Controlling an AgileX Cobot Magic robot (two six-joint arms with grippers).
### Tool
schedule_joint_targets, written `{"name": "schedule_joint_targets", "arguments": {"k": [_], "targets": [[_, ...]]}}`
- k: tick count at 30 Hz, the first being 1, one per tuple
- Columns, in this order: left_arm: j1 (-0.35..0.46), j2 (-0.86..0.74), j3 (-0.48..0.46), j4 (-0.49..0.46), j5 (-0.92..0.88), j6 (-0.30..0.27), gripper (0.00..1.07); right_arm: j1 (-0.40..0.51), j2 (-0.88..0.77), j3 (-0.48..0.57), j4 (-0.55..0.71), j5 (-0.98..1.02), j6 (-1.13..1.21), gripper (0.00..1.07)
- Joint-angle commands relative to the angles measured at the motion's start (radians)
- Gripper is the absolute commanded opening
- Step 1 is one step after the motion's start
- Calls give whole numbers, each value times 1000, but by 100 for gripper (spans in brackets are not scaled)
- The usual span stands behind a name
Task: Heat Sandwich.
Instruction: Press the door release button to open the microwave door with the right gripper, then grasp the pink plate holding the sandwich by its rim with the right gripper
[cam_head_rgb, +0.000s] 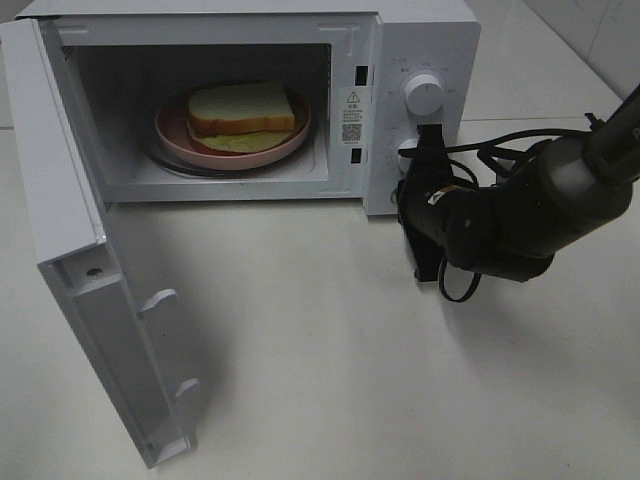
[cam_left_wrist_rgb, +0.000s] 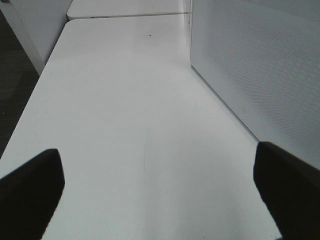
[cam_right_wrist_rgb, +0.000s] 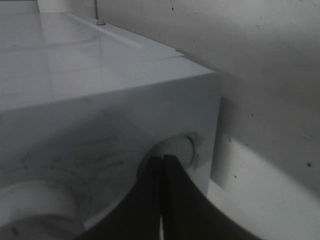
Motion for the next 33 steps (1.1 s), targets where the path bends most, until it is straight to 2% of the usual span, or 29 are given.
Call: {"name": "schedule_joint_targets", "arguments": {"k": [1, 11, 17, 24, 26, 33], "targets": [[-3, -23, 4, -7, -11, 3, 98, 22, -32, 11, -24, -17, -7, 0], [-3, -21, 4, -7, -11, 3, 98, 55, -111, 121, -24, 56, -55, 0], [-3, -21, 4, -7, -11, 3, 98, 55, -240, 197, -60, 175, -151, 0], [-3, -21, 4, -7, -11, 3, 98, 55, -356, 210, -111, 357, -312, 0], [-3, -21, 4, -7, -11, 3, 98, 55, -410, 209, -158, 432, -408, 0], [-3, -21, 4, -7, -11, 3, 98, 55, -513, 197, -242, 621, -529, 1]]}}
